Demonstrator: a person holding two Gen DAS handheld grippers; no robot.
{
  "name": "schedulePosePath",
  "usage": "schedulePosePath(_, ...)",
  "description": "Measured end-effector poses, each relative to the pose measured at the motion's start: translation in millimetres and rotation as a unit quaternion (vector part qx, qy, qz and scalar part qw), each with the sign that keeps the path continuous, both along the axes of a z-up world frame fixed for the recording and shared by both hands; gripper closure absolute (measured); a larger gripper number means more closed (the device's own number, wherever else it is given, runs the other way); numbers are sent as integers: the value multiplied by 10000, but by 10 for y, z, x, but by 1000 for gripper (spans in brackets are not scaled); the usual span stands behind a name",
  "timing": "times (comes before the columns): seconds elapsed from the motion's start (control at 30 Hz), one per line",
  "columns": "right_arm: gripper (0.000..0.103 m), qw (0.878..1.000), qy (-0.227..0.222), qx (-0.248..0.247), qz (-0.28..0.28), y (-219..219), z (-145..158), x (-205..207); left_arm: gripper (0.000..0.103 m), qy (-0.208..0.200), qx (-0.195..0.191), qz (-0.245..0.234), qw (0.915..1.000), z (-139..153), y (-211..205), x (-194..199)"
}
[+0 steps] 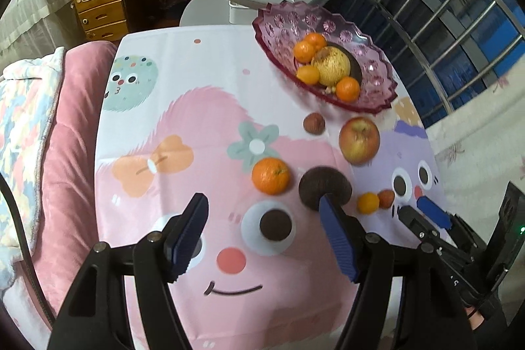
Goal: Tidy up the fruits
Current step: 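Move both grippers back to the remaining mandarins on the cloth, then grasp a large mandarin with the left gripper while the right gripper grasps a small orange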
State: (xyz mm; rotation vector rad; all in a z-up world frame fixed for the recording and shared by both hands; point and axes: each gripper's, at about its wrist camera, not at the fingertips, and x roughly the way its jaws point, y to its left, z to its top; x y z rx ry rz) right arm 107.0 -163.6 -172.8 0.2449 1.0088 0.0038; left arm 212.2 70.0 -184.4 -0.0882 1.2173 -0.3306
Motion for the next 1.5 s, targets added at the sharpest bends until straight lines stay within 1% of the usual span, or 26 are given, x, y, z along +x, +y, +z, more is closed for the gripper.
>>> schedulePosePath(0.1, 44, 9997, 162, 81, -190, 30, -56, -154, 34, 44, 46, -45, 10000, -20, 48, -32)
schedulePosePath(0.27, 44, 9985, 334, 202, -391, 19, -158, -267, 34, 159, 115, -27, 9998, -90, 60, 7)
schedulePosePath(0.4, 44, 9972, 340, 331, -572, -19, -242, -261, 34, 258, 226, -100, 9994, -175, -4, 102)
schedulePosePath(0.5, 44, 9971, 360, 313, -588, -51, -323, -207, 34, 388, 293, -121, 9987, -282, -57, 183)
schedulePosePath(0.6, 45, 9972, 388, 329, -548, -71, -400, -155, 34, 524, 355, -153, 9979, -411, -114, 266)
schedulePosePath(0.73, 45, 9978, 400, 385, -353, -59, -490, -89, 34, 694, 338, -116, 9969, -590, -177, 369)
schedulePosePath(0.77, 46, 9980, 416, 367, -288, -49, -519, -70, 34, 725, 335, -117, 9967, -618, -194, 390)
schedulePosePath(0.87, 53, 9985, 439, 291, -126, -11, -579, -27, 34, 798, 313, -138, 9962, -718, -251, 449)
schedulePosePath(1.0, 57, 9987, 472, 206, 62, 32, -654, 23, 35, 870, 246, -145, 9958, -832, -329, 489)
schedulePosePath(1.07, 58, 9986, 474, 178, 143, 43, -685, 51, 40, 882, 216, -133, 9958, -868, -351, 505)
schedulePosePath(1.2, 59, 9987, 417, -4, 299, 69, -709, 86, 41, 916, 169, -126, 9956, -936, -403, 547)
schedulePosePath(1.33, 59, 9986, 331, -157, 378, 58, -718, 123, 46, 966, 147, -96, 9952, -999, -438, 585)
schedulePosePath(1.5, 59, 9980, 301, -353, 426, 41, -751, 171, 49, 994, 174, -52, 9949, -1078, -493, 630)
